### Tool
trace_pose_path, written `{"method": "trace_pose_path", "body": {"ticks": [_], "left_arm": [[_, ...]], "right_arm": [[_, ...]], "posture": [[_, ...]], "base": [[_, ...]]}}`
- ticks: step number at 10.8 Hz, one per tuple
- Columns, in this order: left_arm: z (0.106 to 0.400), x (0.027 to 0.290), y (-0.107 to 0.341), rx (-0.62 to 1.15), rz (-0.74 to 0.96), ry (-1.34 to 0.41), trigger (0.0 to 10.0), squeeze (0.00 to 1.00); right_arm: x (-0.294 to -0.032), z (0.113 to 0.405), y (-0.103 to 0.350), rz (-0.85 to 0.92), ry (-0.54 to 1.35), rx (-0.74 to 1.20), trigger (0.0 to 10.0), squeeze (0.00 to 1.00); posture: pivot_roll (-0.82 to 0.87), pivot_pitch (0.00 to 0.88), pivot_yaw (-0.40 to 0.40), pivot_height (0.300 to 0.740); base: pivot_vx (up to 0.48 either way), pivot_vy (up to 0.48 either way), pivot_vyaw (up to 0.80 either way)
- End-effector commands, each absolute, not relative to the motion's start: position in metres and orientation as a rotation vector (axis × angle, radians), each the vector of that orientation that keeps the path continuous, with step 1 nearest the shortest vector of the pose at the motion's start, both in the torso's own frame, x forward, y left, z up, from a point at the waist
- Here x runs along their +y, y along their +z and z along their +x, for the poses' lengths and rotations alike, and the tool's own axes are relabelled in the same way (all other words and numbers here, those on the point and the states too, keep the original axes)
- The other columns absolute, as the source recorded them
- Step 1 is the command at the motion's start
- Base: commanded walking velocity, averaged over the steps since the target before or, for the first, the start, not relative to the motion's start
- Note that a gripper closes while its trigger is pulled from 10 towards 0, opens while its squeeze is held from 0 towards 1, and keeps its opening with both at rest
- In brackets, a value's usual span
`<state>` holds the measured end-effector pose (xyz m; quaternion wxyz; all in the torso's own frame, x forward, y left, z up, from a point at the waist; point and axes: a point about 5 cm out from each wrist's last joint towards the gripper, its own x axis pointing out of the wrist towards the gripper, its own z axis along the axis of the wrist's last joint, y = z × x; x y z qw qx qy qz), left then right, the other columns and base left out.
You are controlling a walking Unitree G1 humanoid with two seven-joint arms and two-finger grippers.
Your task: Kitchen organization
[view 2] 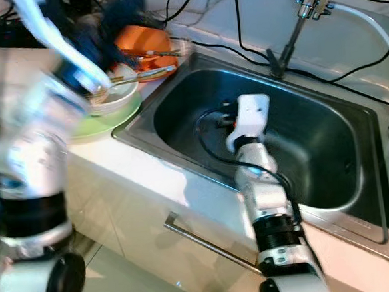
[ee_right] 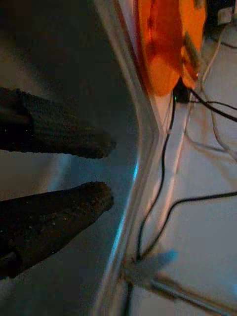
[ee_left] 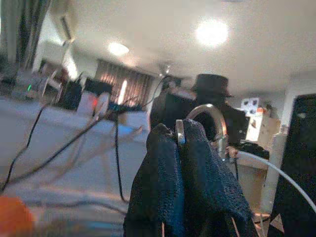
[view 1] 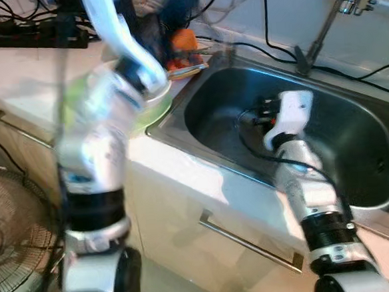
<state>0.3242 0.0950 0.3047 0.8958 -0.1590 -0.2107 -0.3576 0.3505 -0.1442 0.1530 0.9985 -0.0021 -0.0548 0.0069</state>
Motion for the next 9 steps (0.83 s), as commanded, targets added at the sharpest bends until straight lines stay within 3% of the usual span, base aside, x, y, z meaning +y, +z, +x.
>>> {"method": "trace_pose_path", "body": {"ticks": [1, 7, 9], "left_arm": [[0.326, 0.089, 0.298, -0.424, -0.347, -0.74, 10.0, 0.0], [0.338, 0.076, 0.248, -0.317, -0.473, -0.708, 10.0, 0.0], [0.336, 0.063, 0.236, -0.27, -0.497, -0.745, 10.0, 0.0]], "right_arm": [[-0.149, 0.349, 0.157, -0.063, 0.002, -0.143, 10.0, 0.0], [-0.166, 0.338, 0.149, -0.395, 0.02, -0.182, 10.0, 0.0], [-0.172, 0.335, 0.148, -0.422, 0.016, -0.185, 10.0, 0.0]], "posture": [[-0.03, 0.047, -0.128, 0.74], [-0.04, 0.051, -0.124, 0.74], [-0.04, 0.051, -0.12, 0.74]], "base": [[0.0, 0.0, 0.0], [0.0, 0.0, 0.0], [0.0, 0.0, 0.0]]}}
